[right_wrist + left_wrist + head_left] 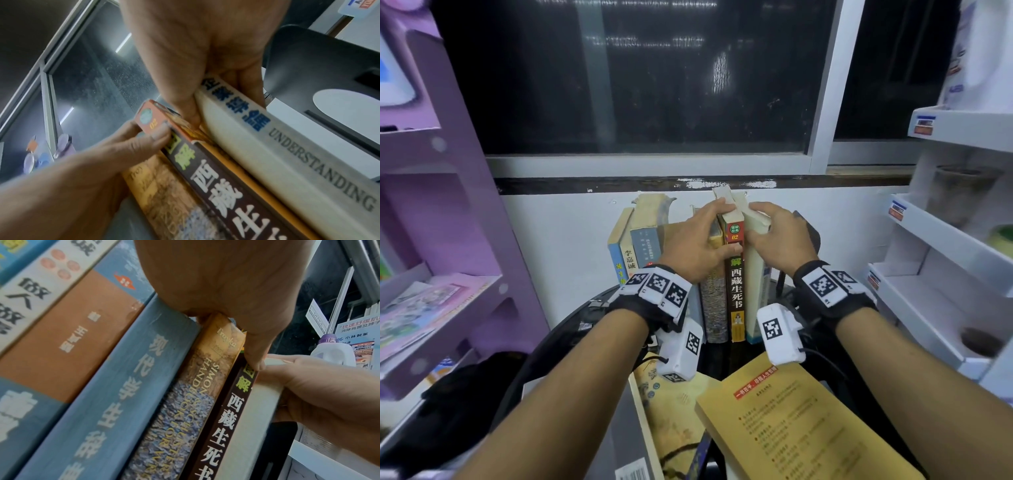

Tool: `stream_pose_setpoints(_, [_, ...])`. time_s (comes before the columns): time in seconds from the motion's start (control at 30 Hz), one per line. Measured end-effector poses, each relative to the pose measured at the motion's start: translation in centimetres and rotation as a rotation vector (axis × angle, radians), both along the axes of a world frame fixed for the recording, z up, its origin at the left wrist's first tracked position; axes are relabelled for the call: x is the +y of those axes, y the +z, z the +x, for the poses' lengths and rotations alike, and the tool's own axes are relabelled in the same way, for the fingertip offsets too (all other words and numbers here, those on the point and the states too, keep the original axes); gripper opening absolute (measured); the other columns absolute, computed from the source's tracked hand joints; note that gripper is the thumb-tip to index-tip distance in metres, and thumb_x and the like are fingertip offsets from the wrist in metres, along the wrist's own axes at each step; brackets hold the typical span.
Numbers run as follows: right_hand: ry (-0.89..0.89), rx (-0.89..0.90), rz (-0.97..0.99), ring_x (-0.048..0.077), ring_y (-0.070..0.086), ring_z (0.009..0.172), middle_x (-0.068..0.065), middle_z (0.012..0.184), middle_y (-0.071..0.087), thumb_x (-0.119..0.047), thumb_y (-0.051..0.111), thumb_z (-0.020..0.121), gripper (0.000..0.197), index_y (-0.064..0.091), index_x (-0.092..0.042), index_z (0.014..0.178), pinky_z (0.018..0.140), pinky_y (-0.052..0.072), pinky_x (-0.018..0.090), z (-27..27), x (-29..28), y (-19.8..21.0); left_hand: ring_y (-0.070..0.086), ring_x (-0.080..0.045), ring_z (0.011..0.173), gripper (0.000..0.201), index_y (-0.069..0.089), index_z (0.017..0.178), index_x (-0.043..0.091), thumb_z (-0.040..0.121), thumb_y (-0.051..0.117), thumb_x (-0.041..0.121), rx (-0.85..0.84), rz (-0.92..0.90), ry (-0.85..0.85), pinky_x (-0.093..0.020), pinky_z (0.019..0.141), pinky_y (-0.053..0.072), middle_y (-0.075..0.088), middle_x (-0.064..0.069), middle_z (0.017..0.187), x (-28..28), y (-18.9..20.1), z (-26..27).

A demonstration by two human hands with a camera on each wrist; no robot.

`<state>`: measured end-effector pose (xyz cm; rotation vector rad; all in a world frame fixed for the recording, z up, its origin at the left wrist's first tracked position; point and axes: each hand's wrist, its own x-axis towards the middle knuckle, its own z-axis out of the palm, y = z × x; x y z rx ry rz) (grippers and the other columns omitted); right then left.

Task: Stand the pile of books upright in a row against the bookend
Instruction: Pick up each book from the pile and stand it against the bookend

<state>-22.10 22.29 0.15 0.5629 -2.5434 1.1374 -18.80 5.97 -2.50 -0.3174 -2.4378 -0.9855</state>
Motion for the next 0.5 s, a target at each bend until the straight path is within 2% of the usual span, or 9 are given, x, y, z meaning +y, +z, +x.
stream_pose_setpoints(0.1, [0.122, -0.108, -0.007, 0.011, 0.059, 0.093, -0.002, 0.113, 0.064, -0.023, 0.063, 0.085, 0.057, 0.047, -0.030, 0.138, 0.083, 0.047, 0.023, 0.1, 0.8, 0.4, 0.049, -0.015, 0.125, 0.066, 0.040, 0.137, 0.027, 0.081, 0.074, 0.032, 0.006, -0.007, 0.010, -0.043, 0.104, 0.044, 0.045, 0.004, 0.142, 0.0, 0.0, 0.1])
stream_pose_setpoints(0.17, [0.247, -0.205, 0.012, 0.009, 0.064, 0.093, -0.004, 0.108, 0.066, -0.015, 0.069, 0.081, 0.072, 0.038, -0.033, 0.143, 0.083, 0.055, 0.029, 0.3, 1.7, 0.4, 0.050, -0.015, 0.124, 0.065, 0.040, 0.136, 0.027, 0.081, 0.074, 0.031, 0.006, 0.000, 0.007, -0.043, 0.103, 0.045, 0.046, 0.003, 0.141, 0.0, 0.1, 0.2])
stream_pose_setpoints(0.2, [0.293, -0.219, 0.068, 0.006, 0.065, 0.089, -0.007, 0.104, 0.065, -0.010, 0.073, 0.079, 0.081, 0.033, -0.034, 0.145, 0.077, 0.056, 0.026, 0.3, 2.1, 0.3, 0.051, -0.014, 0.123, 0.065, 0.040, 0.136, 0.026, 0.081, 0.074, 0.031, 0.008, 0.005, 0.004, -0.043, 0.102, 0.045, 0.047, 0.003, 0.141, 0.0, 0.2, 0.2])
stream_pose_setpoints(0.27, [0.316, -0.183, 0.181, -0.001, 0.063, 0.078, -0.012, 0.099, 0.061, -0.007, 0.078, 0.075, 0.094, 0.024, -0.036, 0.147, 0.061, 0.050, 0.011, 0.6, 2.6, 0.0, 0.051, -0.014, 0.123, 0.064, 0.041, 0.136, 0.025, 0.081, 0.074, 0.030, 0.017, -0.010, 0.006, -0.044, 0.102, 0.045, 0.048, 0.003, 0.140, 0.1, 0.2, 0.3])
stream_pose_setpoints(0.33, [0.296, -0.133, 0.197, -0.002, 0.062, 0.073, -0.010, 0.100, 0.060, -0.009, 0.081, 0.074, 0.098, 0.023, -0.038, 0.147, 0.054, 0.046, 0.008, 0.9, 2.6, -0.4, 0.052, -0.014, 0.121, 0.063, 0.041, 0.135, 0.025, 0.081, 0.074, 0.029, 0.025, -0.024, 0.012, -0.044, 0.101, 0.046, 0.050, 0.003, 0.137, 0.2, 0.2, 0.3])
stream_pose_setpoints(0.4, [0.289, -0.087, 0.182, 0.001, 0.063, 0.074, -0.007, 0.102, 0.060, -0.009, 0.082, 0.073, 0.097, 0.025, -0.038, 0.147, 0.057, 0.049, 0.011, 1.2, 2.5, -0.8, 0.053, -0.014, 0.120, 0.063, 0.041, 0.135, 0.025, 0.081, 0.074, 0.028, 0.026, -0.013, 0.010, -0.044, 0.100, 0.047, 0.050, 0.003, 0.137, 0.2, 0.2, 0.3])
stream_pose_setpoints(0.5, [0.301, -0.060, 0.146, 0.007, 0.065, 0.081, -0.002, 0.106, 0.064, -0.008, 0.081, 0.074, 0.094, 0.028, -0.039, 0.145, 0.067, 0.055, 0.022, 1.1, 2.3, -1.3, 0.053, -0.014, 0.121, 0.063, 0.041, 0.135, 0.026, 0.081, 0.074, 0.028, 0.023, -0.002, 0.008, -0.044, 0.100, 0.047, 0.050, 0.004, 0.137, 0.1, 0.1, 0.2])
